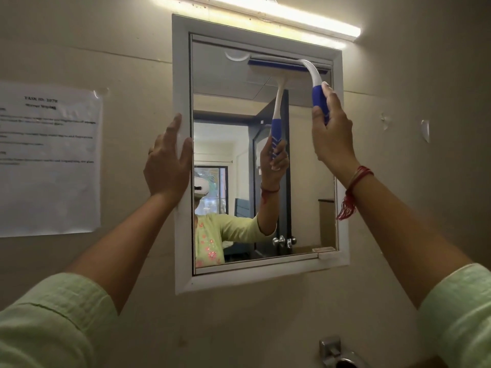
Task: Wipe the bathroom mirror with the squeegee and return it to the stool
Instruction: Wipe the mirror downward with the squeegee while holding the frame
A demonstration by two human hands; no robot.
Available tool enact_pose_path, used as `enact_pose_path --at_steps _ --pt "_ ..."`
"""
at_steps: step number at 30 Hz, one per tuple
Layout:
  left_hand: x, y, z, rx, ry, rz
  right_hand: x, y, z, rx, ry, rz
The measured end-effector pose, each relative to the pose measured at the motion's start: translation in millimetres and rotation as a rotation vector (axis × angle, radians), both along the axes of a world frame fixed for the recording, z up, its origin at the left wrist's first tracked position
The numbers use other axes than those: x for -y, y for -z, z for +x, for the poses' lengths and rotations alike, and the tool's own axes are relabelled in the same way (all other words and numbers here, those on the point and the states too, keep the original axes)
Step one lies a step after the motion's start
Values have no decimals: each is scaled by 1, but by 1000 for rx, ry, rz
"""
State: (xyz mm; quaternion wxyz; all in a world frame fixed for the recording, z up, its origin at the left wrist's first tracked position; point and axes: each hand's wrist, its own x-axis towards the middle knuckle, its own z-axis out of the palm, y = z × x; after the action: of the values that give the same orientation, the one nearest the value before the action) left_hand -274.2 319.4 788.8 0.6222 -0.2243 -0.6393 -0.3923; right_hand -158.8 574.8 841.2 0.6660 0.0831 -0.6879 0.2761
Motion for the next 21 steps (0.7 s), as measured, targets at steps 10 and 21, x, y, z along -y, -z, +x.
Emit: enact_pose_path --at_steps 10,21 --pt "0 0 -1 -17 2 -2 -3 -13 -10 -37 4 -21" --pt "0 0 -3 -28 3 -14 -8 -14 -11 -30 73 21"
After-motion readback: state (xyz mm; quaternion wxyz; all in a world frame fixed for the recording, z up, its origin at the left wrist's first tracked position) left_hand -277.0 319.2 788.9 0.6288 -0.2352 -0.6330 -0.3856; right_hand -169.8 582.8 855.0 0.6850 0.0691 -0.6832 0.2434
